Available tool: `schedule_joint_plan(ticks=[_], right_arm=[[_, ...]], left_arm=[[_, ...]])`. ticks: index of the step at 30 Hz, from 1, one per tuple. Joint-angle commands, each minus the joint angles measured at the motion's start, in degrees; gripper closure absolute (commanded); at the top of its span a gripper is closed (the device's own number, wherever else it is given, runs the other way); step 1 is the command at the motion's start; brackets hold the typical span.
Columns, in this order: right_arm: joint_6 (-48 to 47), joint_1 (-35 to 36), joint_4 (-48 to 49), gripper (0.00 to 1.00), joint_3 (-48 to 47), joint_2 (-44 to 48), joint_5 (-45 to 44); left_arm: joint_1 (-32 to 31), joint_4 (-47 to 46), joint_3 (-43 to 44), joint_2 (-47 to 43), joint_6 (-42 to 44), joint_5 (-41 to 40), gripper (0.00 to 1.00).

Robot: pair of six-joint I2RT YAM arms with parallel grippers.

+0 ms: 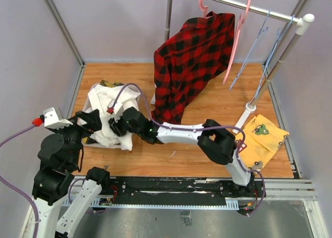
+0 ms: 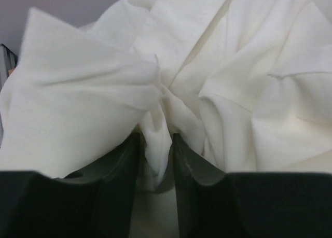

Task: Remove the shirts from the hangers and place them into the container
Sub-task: Place the shirt in the bin.

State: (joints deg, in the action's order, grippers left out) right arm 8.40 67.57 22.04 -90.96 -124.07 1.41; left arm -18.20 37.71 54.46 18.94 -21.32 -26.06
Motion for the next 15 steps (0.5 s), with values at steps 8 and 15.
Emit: schedule_joint_plan(ticks=[8, 15], right_arm=[[-4.27, -1.30, 3.71, 0.46, 9.15, 19.90, -0.33], [1.78, -0.89, 6.61, 0.43, 24.51, 34.24, -13.60]], left_arm=[[-0.33, 1.26, 2.85, 0.13, -1.57, -1.29, 0.00], [-0.34, 3.41, 2.22, 5.45, -2.01, 8.50, 0.01]])
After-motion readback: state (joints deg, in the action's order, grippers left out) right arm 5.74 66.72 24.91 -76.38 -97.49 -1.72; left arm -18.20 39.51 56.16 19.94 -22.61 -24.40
